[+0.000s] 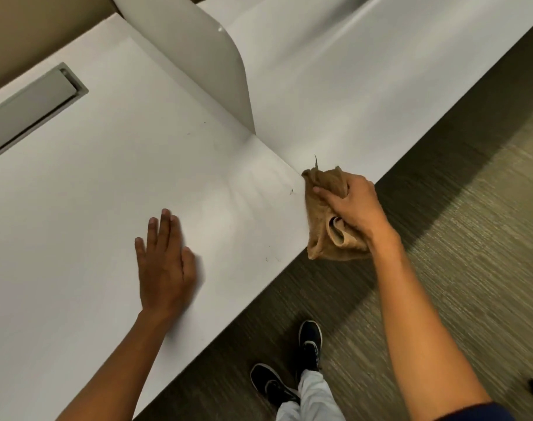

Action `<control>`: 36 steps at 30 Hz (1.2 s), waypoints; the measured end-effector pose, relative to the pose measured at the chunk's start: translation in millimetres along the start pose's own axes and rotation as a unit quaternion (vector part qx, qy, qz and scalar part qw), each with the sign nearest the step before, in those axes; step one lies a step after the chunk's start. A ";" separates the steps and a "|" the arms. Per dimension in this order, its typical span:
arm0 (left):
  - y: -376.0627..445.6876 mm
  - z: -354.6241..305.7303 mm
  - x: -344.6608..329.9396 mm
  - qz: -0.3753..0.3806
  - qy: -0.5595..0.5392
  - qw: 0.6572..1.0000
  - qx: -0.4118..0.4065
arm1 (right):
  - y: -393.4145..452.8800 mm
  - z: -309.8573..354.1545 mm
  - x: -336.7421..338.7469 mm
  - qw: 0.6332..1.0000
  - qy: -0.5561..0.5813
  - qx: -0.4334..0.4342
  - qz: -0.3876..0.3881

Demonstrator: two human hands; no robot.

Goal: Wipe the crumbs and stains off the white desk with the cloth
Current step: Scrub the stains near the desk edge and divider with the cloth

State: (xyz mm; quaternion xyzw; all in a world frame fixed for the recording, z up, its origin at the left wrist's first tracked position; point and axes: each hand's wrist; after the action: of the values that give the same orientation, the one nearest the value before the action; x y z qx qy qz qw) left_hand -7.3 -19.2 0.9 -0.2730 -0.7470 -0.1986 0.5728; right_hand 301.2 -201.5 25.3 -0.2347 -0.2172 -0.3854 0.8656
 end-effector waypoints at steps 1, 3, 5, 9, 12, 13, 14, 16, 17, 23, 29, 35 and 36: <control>-0.1 0.2 0.1 0.001 0.000 1.000 0.000 | 5.2 4.1 1.6 1.000 -0.019 0.005 0.020; 0.7 1.2 0.0 0.002 0.001 1.000 0.000 | 18.7 15.1 1.3 0.997 -0.057 0.017 0.048; 1.2 0.9 -0.4 0.002 0.004 1.000 -0.001 | 34.6 29.0 -5.3 0.994 -0.085 0.027 0.060; 2.6 1.4 0.1 0.002 -0.004 1.000 -0.001 | 69.2 62.5 -30.3 0.991 -0.101 0.065 0.064; 3.1 1.7 0.1 0.003 -0.008 1.000 -0.005 | 90.8 78.8 -44.9 0.991 -0.090 0.069 0.065; 2.8 2.5 0.2 0.003 -0.009 1.000 -0.006 | 95.3 80.4 -47.6 0.992 -0.087 0.063 0.067; 2.4 3.7 0.2 0.003 -0.008 1.000 -0.006 | 98.0 80.0 -49.3 0.993 -0.081 0.055 0.071; 2.0 5.3 -0.5 0.002 -0.007 1.000 -0.007 | 97.7 75.5 -48.1 0.995 -0.058 0.038 0.079; 1.7 5.4 -0.9 0.001 -0.008 1.000 -0.006 | 95.0 73.4 -46.2 0.995 -0.045 0.031 0.083; 3.0 5.9 -2.3 -0.001 -0.019 1.000 -0.003 | 70.4 64.2 -31.3 0.995 -0.048 0.032 0.086; 2.0 5.6 -2.6 -0.002 -0.018 1.000 -0.001 | 27.5 46.6 -34.8 0.981 -0.179 0.077 -0.021; 1.1 4.4 -1.7 0.001 -0.019 1.000 -0.001 | -17.0 45.9 -46.3 0.950 -0.261 0.165 -0.040; 1.2 3.8 -1.0 0.000 -0.021 1.000 0.000 | -25.3 47.2 -47.8 0.951 -0.260 0.166 -0.030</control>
State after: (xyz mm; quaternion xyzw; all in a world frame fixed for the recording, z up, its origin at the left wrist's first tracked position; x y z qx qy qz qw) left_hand -9.2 -16.1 -1.1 -0.2768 -0.7587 -0.1931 0.5572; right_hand 243.4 -162.4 42.3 -0.1736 -0.5026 -0.2951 0.7938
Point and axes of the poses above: each hand's wrist, its own y-axis towards the middle knuckle, its own x-axis out of the back of the hand, z = x × y, and after that the axes turned 2 degrees about -z, right-handed
